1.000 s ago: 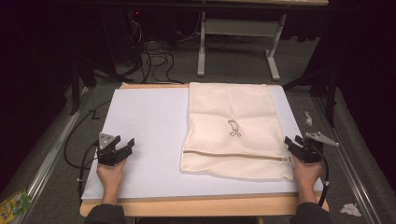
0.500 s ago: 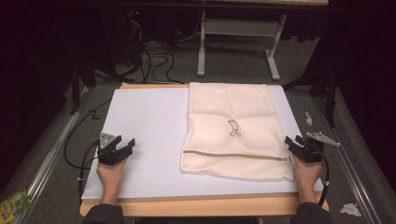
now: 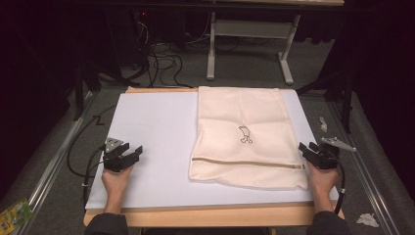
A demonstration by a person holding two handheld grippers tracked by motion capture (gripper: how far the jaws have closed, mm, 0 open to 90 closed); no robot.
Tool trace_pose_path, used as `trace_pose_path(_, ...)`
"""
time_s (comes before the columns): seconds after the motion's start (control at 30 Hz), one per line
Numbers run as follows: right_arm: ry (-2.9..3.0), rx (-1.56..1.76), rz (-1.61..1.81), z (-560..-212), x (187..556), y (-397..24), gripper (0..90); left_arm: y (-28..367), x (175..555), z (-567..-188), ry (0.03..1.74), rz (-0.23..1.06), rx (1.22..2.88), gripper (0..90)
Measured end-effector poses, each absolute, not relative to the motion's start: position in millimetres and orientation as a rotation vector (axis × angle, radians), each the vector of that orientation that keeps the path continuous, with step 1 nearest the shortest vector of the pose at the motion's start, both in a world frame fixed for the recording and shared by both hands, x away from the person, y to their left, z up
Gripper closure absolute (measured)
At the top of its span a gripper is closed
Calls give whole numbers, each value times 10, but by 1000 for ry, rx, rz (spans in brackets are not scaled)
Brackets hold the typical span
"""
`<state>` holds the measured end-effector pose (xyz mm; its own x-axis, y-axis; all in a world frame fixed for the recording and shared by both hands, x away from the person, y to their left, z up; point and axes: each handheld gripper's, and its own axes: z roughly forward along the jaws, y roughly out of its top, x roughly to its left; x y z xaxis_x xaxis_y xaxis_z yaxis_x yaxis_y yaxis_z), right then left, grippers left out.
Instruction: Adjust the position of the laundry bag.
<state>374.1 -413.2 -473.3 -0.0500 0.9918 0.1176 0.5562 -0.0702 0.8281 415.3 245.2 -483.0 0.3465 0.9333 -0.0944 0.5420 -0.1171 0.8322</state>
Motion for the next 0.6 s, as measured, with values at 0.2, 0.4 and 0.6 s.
trace_pose_path(0.2,1661,1652,1020,-4728,3745,-4125,539,2453,4164,-4826,1315,590,1785,412)
trace_pose_path(0.4,1694,1619,1062,-4697,3735,-4088,529,2414,4149,-4823,1316,550,1812,470)
trace_pose_path(0.6,1695,1600,1092,-4653,3714,-4087,525,2384,4144,-4811,1310,532,1805,464)
